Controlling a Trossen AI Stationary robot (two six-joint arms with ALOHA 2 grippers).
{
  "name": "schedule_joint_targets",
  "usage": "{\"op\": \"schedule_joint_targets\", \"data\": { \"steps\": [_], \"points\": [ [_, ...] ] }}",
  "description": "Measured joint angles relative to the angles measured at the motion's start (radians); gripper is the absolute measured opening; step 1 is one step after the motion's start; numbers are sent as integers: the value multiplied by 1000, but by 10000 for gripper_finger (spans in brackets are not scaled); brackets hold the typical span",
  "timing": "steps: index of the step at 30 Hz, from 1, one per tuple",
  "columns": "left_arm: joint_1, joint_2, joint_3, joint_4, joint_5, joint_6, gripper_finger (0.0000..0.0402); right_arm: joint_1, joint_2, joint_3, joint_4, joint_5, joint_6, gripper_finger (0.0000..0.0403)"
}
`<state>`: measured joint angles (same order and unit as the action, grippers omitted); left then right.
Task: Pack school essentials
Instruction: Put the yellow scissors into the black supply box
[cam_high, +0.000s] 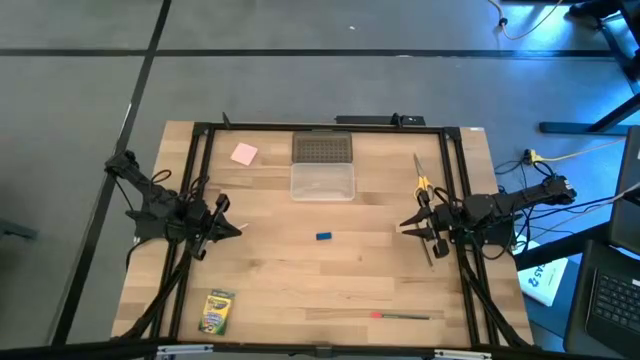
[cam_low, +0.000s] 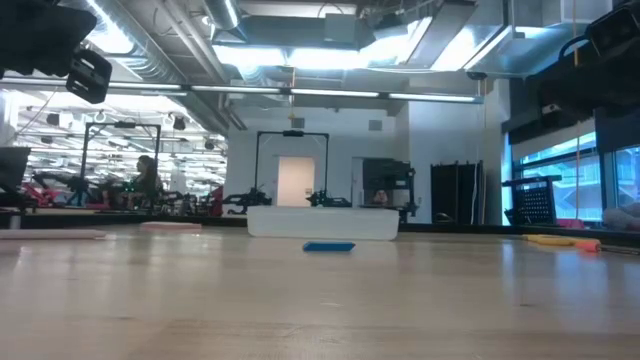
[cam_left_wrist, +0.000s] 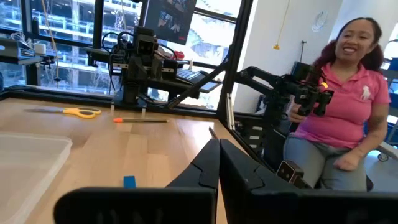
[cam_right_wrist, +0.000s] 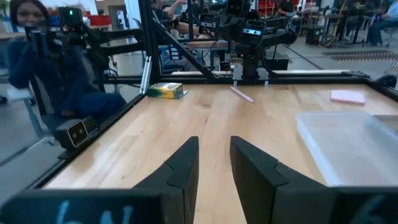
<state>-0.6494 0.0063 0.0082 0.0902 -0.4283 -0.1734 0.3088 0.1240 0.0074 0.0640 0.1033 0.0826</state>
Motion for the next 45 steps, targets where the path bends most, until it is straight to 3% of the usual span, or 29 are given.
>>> {"op": "schedule_joint_targets", "data": {
  "steps": [11, 15, 22, 27, 35, 45],
  "points": [
    [0, 0, 0, 0, 0, 0, 0, 0, 0, 0, 9, 34, 17, 93],
    [0, 0, 0, 0, 0, 0, 0, 0, 0, 0, 72, 44, -17, 74],
    [0, 0, 0, 0, 0, 0, 0, 0, 0, 10, 159, 196, -159, 33],
    [0, 0, 0, 0, 0, 0, 0, 0, 18, 125, 49, 215, -190, 5],
    [0, 0, 0, 0, 0, 0, 0, 0, 175, 404, -219, 359, -158, 3],
    [0, 0, 0, 0, 0, 0, 0, 0, 404, 699, -577, 375, 51, 4]
  ]
}}
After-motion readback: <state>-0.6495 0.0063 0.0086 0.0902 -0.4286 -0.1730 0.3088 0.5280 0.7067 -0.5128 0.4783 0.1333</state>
